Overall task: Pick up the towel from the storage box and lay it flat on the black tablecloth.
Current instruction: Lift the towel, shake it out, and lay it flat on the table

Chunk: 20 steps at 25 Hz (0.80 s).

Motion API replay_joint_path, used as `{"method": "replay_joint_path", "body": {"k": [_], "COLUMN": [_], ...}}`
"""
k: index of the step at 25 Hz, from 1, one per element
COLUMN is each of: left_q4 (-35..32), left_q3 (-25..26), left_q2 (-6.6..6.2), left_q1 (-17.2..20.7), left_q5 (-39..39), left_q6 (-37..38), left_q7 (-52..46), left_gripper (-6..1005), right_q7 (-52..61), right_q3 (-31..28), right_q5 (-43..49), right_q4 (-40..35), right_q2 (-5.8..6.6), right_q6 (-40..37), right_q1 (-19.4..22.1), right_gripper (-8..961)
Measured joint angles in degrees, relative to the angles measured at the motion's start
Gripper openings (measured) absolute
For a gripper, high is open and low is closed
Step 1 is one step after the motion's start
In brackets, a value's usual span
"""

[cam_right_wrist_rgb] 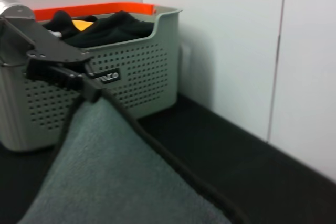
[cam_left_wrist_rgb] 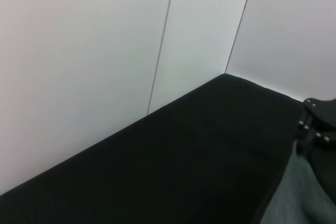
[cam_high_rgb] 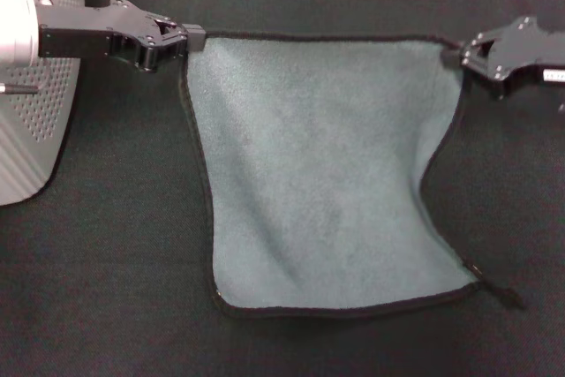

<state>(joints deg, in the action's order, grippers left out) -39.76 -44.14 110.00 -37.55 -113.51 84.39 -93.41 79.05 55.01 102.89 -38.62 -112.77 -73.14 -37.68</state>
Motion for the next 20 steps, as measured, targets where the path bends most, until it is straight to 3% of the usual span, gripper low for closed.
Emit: {"method": "replay_joint_path", "body": {"k": [4, 6, 12, 18, 20], "left_q4": [0.0, 0.0, -0.9, -1.9, -2.1], "left_q3": [0.2, 0.3, 0.4, 0.4, -2.1], "left_q2": [-0.32, -1.05, -2.81, -3.06, -4.32], "left_q1": [0.1, 0.5, 2.3, 3.4, 4.5], "left_q5": [0.9, 2.4, 11.0, 12.9, 16.1], "left_q6": [1.8, 6.0, 19.4, 29.5, 32.2], "left_q7": [-0.3, 0.0, 0.7, 0.7, 0.4], "left_gripper": [16, 16, 16, 17, 17], "right_q7": [-0.1, 1.7, 6.9, 13.5, 15.8], "right_q3": [-0.1, -1.5, -5.1, -5.2, -5.2], "right_q5": [-0.7, -2.6, -6.7, -13.6, -16.9], "right_q4": [-2.8, -8.7, -17.1, -23.1, -24.7], "right_q2": [0.06, -0.42, -1.08, -2.30, -2.55], "right_q6": [-0.1, -4.6, -16.5, -28.7, -32.9], "right_q1": [0.5, 2.9, 8.0, 14.2, 15.8], "right_gripper": [14, 14, 14, 14, 14]}}
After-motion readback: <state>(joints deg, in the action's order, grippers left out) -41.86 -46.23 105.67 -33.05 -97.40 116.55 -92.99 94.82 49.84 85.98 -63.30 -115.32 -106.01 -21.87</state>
